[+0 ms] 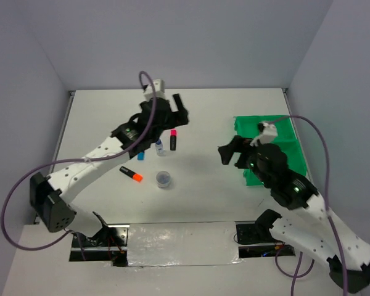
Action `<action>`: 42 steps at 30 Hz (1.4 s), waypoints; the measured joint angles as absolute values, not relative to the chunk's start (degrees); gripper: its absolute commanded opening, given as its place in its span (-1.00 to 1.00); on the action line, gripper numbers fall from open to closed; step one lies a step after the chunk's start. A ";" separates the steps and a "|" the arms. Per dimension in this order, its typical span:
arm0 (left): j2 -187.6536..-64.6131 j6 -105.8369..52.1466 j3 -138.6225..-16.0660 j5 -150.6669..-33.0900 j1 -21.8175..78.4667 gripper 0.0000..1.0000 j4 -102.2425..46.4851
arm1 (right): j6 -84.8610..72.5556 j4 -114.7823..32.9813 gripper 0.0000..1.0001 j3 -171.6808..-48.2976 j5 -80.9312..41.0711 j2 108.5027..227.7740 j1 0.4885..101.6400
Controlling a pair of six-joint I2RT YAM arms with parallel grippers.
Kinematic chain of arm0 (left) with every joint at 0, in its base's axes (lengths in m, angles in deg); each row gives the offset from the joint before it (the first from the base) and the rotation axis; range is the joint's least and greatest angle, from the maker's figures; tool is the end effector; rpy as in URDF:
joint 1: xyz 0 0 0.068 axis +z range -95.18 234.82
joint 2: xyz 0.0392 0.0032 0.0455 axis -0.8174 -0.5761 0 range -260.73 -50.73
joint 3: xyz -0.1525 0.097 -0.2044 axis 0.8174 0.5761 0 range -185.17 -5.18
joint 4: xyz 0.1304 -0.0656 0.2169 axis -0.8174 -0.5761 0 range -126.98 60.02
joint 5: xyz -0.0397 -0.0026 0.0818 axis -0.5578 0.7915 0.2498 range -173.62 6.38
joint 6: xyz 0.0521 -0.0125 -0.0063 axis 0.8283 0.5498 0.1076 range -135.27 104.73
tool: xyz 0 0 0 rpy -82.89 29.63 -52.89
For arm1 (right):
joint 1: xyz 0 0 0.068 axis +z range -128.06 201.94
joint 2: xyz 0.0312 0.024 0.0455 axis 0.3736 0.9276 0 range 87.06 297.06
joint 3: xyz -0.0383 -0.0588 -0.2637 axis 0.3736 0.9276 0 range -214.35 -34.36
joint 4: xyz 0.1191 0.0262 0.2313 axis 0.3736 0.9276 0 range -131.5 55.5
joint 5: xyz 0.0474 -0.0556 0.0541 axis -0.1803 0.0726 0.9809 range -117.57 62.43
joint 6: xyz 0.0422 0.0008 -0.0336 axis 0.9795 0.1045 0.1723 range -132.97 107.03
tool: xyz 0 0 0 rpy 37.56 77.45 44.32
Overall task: Sort the stationery into containers
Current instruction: Pick up the stationery from the center of the board.
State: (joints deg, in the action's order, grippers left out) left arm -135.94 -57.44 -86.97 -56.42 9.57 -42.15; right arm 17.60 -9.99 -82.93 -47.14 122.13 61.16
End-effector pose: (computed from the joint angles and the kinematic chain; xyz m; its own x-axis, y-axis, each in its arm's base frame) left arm 0.2564 -0.2356 0.3935 -0.3561 -0.4889 -0.7963 0.1114 0.8239 -0.5556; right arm 0.1086 0.0732 0.3476 -0.3837 0.3054 -0.8715 -0.1787 0.9013 0.3945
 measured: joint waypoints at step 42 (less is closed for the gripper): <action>-86.10 -44.87 -57.47 -53.66 27.30 0.99 -74.63 | -3.97 -42.18 -0.20 -113.38 -37.29 199.00 72.22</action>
